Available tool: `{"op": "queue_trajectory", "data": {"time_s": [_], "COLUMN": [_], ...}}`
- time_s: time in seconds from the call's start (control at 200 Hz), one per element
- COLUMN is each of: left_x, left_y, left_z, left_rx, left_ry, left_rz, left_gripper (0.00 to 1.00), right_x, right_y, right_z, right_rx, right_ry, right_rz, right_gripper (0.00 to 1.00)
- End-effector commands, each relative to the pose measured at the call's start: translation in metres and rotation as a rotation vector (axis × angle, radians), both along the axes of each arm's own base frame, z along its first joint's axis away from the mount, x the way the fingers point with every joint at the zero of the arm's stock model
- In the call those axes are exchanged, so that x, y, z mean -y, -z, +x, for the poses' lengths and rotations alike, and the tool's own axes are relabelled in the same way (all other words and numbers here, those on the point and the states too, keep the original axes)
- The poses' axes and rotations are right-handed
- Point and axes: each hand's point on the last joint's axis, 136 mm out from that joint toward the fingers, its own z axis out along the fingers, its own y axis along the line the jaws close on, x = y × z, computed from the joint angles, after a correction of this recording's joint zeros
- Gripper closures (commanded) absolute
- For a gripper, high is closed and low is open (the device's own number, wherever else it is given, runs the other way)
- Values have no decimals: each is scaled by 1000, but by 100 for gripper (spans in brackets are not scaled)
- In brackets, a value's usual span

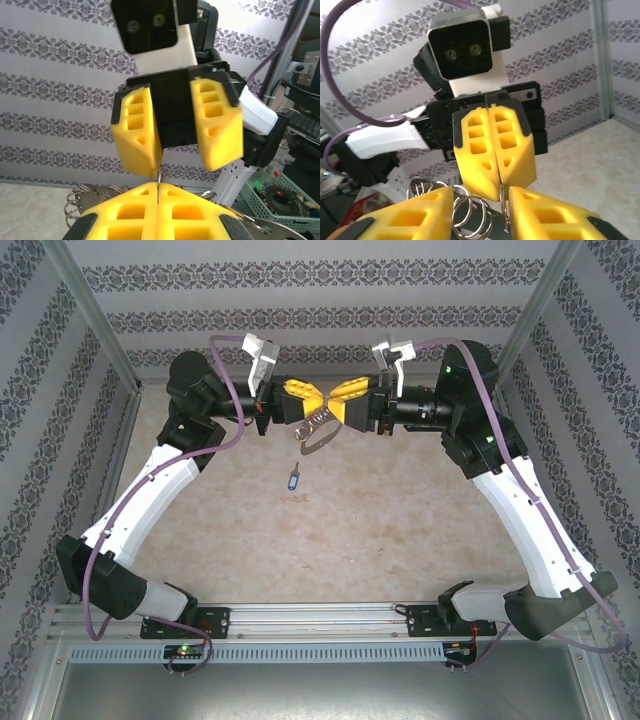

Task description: Put the keys on the keyring

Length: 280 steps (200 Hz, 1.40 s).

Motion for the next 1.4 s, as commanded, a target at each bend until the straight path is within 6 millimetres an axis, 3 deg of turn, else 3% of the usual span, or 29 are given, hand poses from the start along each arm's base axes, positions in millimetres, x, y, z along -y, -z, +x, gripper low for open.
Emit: {"op": "queue_trajectory", "data": {"time_s": [0.0, 0.145, 0.315, 0.605, 0.829, 1.099, 1.394], "left_x": [-12, -17, -22, -40, -52, -63, -87], "left_y": [5, 23, 45, 70, 82, 106, 124], "left_z": [2, 2, -1, -7, -21, -32, -29], "left_rx": [12, -7, -3, 52, 36, -89, -258], "left_ry": [-60, -96, -149, -303, -356, -384, -478], "left_rz": [-2, 27, 82, 193, 249, 271, 219], "left_gripper": [100, 100, 100, 100, 100, 100, 100], "right_x": [14, 28, 46, 58, 31, 2, -41], "right_y": [-9, 2, 42, 114, 167, 245, 304], "right_z": [18, 52, 98, 130, 130, 142, 158], "right_rx": [52, 27, -86, -270, -366, -520, -585], "right_ry": [132, 295, 508, 640, 584, 575, 531], "right_rz": [1, -46, -163, -330, -479, -598, -685], "right_gripper": [58, 57, 63, 69, 58, 42, 32]}}
